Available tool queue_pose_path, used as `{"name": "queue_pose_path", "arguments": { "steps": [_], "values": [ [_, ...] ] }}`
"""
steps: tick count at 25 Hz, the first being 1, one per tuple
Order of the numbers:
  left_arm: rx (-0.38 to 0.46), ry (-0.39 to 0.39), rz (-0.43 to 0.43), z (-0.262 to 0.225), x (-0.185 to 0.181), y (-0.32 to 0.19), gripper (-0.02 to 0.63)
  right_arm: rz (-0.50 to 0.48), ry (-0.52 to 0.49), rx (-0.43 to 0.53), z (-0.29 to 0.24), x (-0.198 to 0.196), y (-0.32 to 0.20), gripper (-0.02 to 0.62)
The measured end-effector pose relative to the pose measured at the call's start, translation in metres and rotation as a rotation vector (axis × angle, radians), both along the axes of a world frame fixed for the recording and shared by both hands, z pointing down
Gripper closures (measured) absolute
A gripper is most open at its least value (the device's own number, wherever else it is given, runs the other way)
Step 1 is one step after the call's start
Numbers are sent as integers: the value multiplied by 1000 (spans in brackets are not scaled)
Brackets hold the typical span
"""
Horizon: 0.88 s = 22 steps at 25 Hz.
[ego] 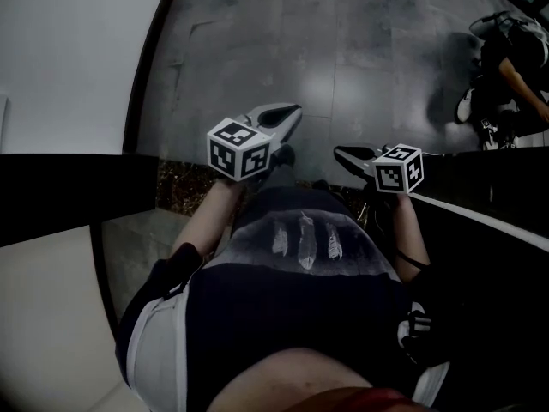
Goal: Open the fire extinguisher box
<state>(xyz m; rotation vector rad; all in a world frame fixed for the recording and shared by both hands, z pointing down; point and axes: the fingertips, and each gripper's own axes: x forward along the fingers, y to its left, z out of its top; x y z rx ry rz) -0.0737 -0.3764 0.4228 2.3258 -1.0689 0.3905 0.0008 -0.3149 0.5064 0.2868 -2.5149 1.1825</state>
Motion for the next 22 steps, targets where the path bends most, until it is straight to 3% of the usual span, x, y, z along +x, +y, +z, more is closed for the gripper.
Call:
{"name": "queue_pose_path", "arguments": {
  "steps": [7,11,18,22],
  "values": [
    [-22,24,-27,13,-26,-17,607,30,34,-52,15,-4,-9,595],
    [-19,-9,-17,23,-45,-34,606,24,54,-72,19,-21,-22,595],
    [-8,41,-40,30,-103,-77,606,-1,72,-55,8,-81,-70,595],
    [-17,92,-72,43,-168,-121,606,-18,44,-73,4,-150,-124,595]
  ]
}}
